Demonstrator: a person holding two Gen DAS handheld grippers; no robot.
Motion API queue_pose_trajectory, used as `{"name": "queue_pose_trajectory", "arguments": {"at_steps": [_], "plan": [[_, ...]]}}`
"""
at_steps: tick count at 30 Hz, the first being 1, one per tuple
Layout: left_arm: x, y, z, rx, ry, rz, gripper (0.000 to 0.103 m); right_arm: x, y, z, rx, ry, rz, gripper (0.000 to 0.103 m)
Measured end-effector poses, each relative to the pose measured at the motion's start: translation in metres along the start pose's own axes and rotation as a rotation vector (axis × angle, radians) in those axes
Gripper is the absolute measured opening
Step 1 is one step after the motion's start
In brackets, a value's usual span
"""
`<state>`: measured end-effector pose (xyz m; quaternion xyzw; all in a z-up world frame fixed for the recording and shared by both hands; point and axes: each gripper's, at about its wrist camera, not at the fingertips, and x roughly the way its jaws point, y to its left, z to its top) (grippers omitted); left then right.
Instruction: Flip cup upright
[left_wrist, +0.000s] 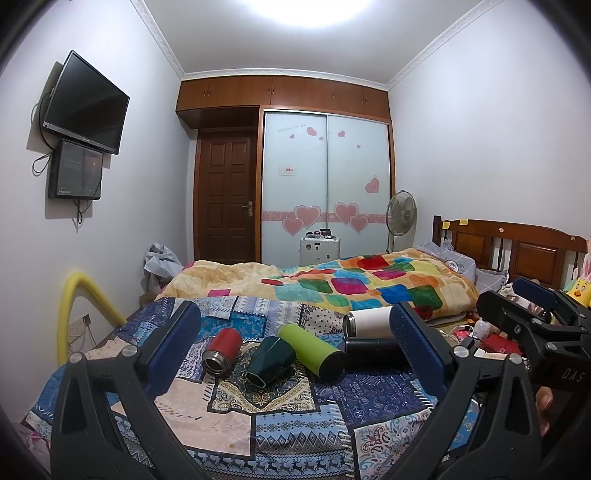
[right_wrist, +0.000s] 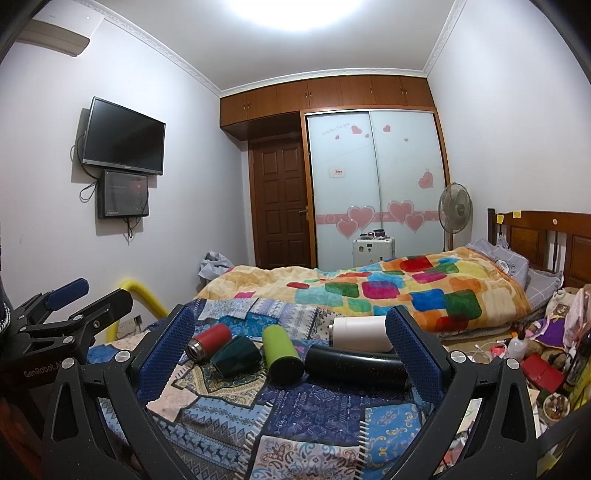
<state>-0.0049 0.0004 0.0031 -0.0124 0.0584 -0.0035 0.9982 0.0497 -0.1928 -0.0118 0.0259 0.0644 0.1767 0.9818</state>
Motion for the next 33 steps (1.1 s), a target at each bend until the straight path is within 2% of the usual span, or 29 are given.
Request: {"name": "queue_pose_trajectory", "arguments": {"at_steps": [33], "plan": [[-0.0015, -0.0037, 0.0033, 0.004, 0.002, -0.009, 0.103, 0.0002, -0.0003, 0.0008, 0.001, 0.003, 0.0, 0.103]]}}
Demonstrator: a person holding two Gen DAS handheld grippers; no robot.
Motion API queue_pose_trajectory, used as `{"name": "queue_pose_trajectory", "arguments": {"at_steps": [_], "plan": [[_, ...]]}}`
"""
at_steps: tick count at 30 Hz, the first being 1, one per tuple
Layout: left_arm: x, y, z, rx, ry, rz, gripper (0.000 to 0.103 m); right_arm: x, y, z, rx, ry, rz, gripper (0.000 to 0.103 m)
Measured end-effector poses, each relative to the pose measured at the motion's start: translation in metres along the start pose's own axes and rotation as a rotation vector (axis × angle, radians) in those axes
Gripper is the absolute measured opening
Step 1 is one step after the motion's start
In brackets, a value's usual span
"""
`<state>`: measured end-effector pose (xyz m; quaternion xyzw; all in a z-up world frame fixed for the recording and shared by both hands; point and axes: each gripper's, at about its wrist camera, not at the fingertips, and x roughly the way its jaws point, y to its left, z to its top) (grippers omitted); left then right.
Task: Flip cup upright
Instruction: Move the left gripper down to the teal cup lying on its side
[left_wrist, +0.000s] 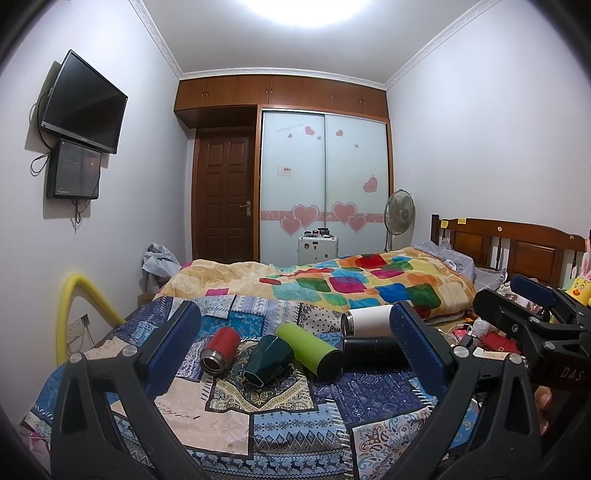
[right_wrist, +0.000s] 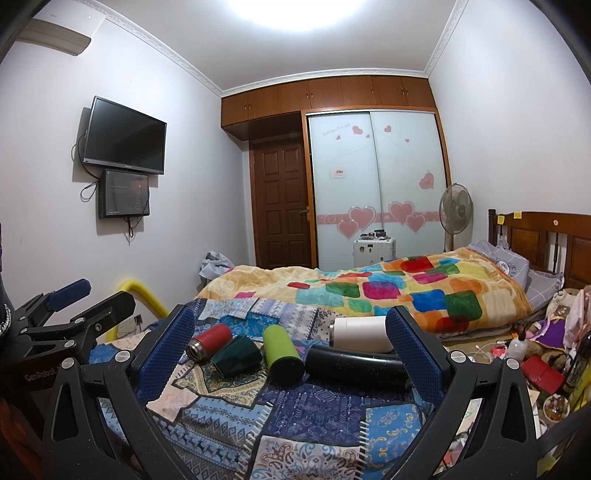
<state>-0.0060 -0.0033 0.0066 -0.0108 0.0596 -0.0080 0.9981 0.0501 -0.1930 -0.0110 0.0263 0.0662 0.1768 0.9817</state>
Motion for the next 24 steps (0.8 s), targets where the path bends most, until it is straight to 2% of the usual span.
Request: {"name": "queue_pose_trajectory", "arguments": {"at_steps": [7, 12, 17, 24], "plan": [[0.007, 0.002, -0.005, 0.002, 0.012, -0.005, 0.103, 0.006, 0.001, -0.001, 0.005, 0.014, 0.001, 0.103], [0.026, 0.007, -0.01, 0.015, 0.044, -0.026, 0.103, 0.017, -0.005, -0.007, 0.009, 0.034, -0.009, 0.103], [0.071, 0.015, -0.019, 0.043, 0.157, -0.055, 0.103, 0.032, -0.016, -0.016, 0.016, 0.07, -0.029, 0.103], [0.151, 0.024, -0.044, 0.153, 0.349, -0.039, 0.103, 0.066, -0.038, -0.033, 0.027, 0.148, -0.072, 0.103]]}}
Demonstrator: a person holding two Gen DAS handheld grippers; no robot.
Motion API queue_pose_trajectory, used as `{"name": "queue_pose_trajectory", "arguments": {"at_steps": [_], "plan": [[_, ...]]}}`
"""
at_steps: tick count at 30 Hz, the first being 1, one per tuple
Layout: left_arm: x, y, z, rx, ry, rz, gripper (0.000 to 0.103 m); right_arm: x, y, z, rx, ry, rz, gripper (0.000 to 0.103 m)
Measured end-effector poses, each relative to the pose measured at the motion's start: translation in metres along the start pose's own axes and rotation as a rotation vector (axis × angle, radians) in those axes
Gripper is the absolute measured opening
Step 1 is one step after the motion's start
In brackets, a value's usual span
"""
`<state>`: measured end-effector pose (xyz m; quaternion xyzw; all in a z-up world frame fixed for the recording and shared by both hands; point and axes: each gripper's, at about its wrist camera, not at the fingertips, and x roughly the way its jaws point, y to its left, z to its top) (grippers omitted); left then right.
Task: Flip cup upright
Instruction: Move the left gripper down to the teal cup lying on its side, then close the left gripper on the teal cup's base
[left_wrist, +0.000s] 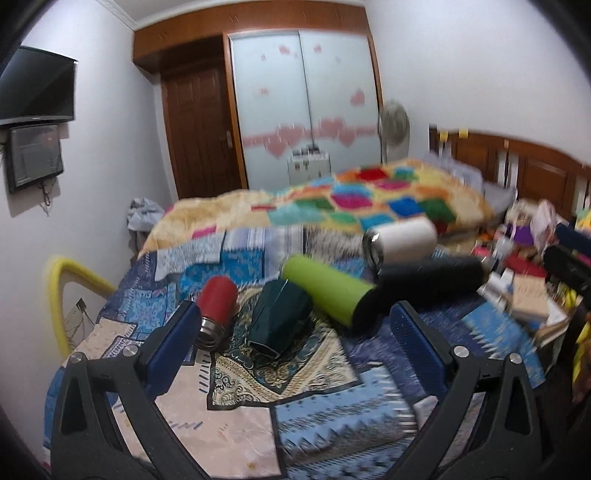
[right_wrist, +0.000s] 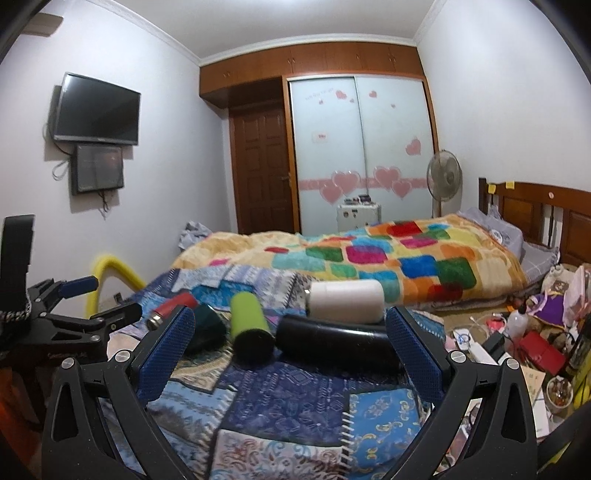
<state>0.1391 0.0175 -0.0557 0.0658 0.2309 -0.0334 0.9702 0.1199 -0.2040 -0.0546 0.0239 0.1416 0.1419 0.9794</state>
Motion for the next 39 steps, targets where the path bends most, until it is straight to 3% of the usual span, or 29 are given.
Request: {"name": "queue_pose_trajectory", "arguments": {"at_steps": [9, 14, 19, 27, 39], "plan": [[0.1, 0.014, -0.001, 0.045, 0.218, -0.062, 0.103, 0.04, -0.017, -0.01, 0.018, 0.08, -0.016, 0.103], [0.149, 0.027, -0.006, 0.008, 0.338, -0.09, 0.103, 0.054, -0.021, -0.013, 0.012, 0.105, -0.015, 0.103], [0.189, 0.036, -0.014, -0.026, 0.439, -0.143, 0.094, 0.066, -0.023, -0.019, 0.021, 0.121, -0.009, 0.103], [0.219, 0.035, -0.028, -0.032, 0.534, -0.18, 0.074, 0.077, -0.027, -0.022, 0.035, 0.144, -0.002, 0.103], [0.202, 0.042, -0.032, -0.051, 0.538, -0.151, 0.066, 0.077, -0.023, -0.024, 0.036, 0.157, 0.005, 0.103]]}}
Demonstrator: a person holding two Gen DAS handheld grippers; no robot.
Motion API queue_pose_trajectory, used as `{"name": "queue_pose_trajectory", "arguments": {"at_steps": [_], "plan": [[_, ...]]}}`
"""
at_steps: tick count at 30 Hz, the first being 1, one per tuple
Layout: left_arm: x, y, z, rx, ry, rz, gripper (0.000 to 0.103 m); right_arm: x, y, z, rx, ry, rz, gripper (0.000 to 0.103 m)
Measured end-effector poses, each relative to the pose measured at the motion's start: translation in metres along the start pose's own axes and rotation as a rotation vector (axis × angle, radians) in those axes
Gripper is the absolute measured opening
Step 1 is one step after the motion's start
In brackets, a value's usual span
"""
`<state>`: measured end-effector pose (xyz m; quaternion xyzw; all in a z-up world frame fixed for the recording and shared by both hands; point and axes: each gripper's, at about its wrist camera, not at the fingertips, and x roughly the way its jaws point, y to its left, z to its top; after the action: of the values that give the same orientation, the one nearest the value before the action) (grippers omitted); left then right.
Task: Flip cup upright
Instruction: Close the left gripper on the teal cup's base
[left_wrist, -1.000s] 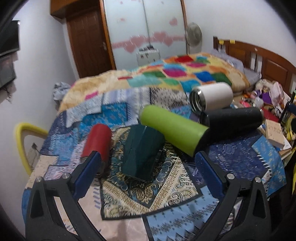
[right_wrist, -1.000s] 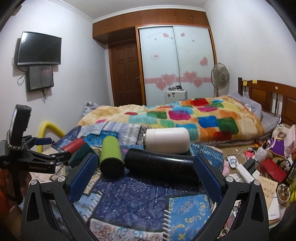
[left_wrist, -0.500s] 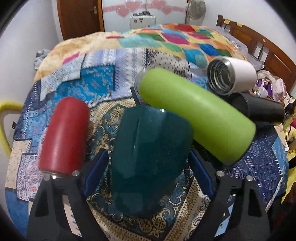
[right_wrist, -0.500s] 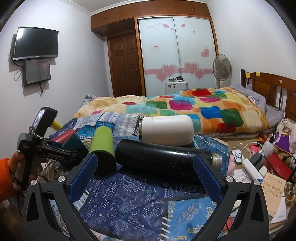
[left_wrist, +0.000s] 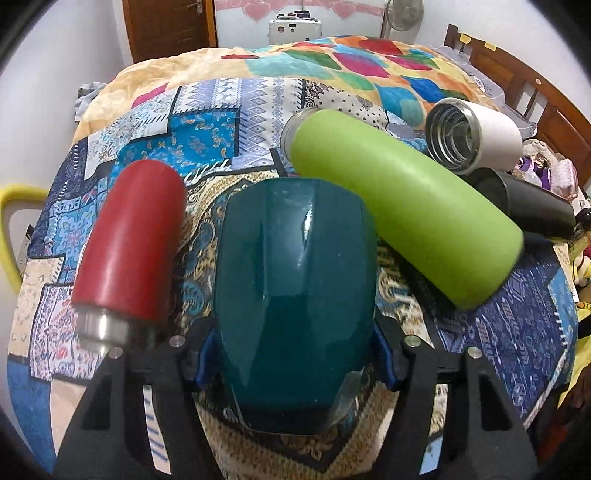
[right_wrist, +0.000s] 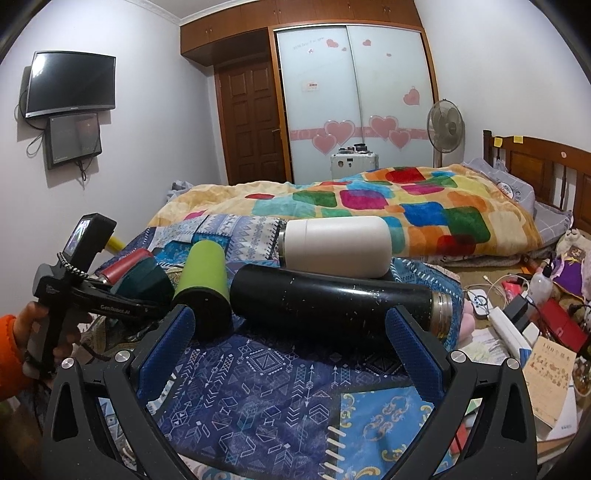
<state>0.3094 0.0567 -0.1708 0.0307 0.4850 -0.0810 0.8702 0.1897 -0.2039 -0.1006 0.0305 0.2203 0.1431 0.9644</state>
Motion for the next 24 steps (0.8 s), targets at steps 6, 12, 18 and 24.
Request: {"name": "queue_pose_trajectory", "arguments": {"at_steps": [6, 12, 18, 24], "plan": [[-0.027, -0.01, -0.019, 0.034, -0.029, 0.017, 0.066, -0.011, 0.005, 0.001, -0.012, -0.007, -0.002, 0.103], [-0.064, -0.031, -0.036, 0.063, -0.065, -0.008, 0.066, -0.027, 0.008, 0.003, -0.017, -0.03, 0.001, 0.103], [-0.084, -0.061, -0.052, 0.101, -0.075, -0.056, 0.066, -0.042, 0.01, 0.004, -0.016, -0.05, 0.004, 0.103], [-0.081, -0.096, -0.061, 0.15, -0.061, -0.108, 0.066, -0.051, 0.008, 0.001, -0.012, -0.058, -0.002, 0.103]]}}
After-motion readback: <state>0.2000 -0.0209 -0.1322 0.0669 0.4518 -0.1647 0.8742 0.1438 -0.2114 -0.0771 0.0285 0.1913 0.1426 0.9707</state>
